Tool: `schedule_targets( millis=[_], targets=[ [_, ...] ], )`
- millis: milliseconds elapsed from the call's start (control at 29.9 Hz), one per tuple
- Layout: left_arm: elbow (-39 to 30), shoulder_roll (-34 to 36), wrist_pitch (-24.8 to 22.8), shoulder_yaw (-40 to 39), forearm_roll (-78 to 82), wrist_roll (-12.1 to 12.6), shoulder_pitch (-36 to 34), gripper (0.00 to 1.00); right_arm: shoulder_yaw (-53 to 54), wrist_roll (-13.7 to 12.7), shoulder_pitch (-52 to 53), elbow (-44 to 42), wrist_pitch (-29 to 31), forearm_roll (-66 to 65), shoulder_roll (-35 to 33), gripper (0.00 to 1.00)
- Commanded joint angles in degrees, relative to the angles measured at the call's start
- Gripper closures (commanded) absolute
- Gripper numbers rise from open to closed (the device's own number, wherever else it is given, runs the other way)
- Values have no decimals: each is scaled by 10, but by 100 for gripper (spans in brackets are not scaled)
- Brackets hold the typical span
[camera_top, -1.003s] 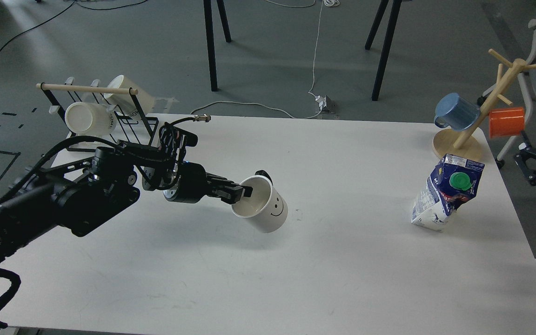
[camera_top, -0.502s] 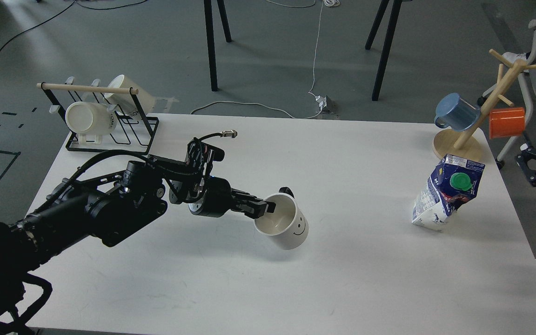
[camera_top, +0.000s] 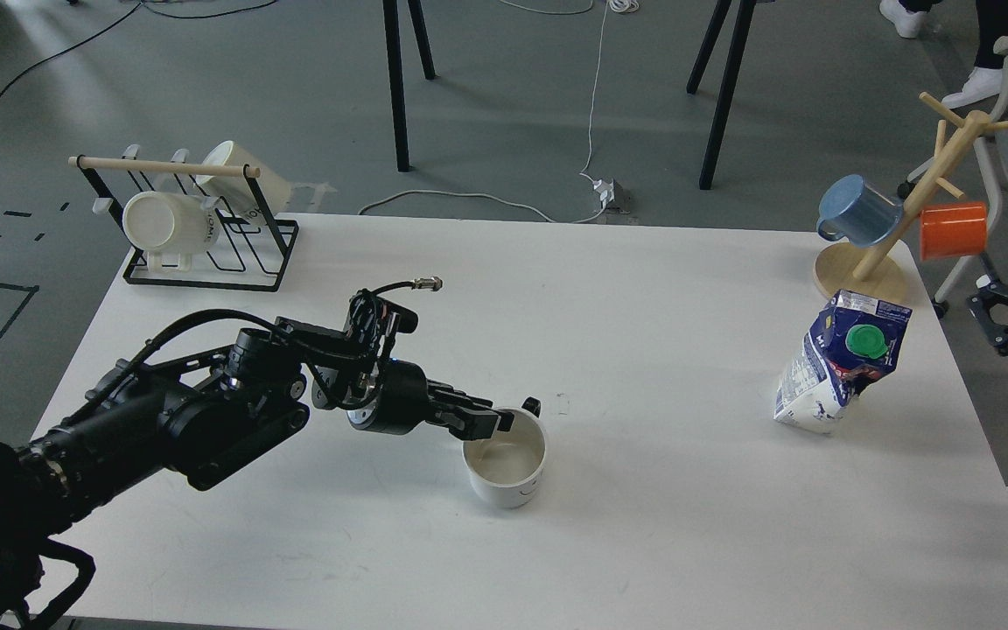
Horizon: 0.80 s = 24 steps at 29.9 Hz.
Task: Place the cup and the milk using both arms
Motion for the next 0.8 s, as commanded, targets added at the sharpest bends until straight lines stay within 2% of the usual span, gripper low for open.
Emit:
schedule_targets(
  millis=[0, 33, 234, 401, 468, 635, 769],
  targets=[
    [0, 1, 0, -28, -37, 0, -3, 10, 0, 0, 0, 1, 0, 0, 0, 4],
    [0, 6, 0, -33, -47, 0, -5, 6, 0, 0, 0, 2, 0, 0, 0, 4],
    [3, 75, 0, -90, -154, 0, -7, 4, 8, -1, -15, 7, 0, 10, -11, 4],
    [16, 165, 0, -146, -414, 0, 9, 3, 2, -1, -74, 33, 0, 41, -89, 4],
    [51, 198, 0, -147, -535, 0, 14, 2, 2, 0, -116, 47, 0, 67, -100, 4],
    [128, 221, 0, -147, -745, 0, 34, 1, -2, 4, -220, 82, 0, 105, -86, 4],
    [137, 231, 0, -148, -829, 0, 44, 1, -3, -1, -301, 128, 0, 90, -17, 3]
  ],
)
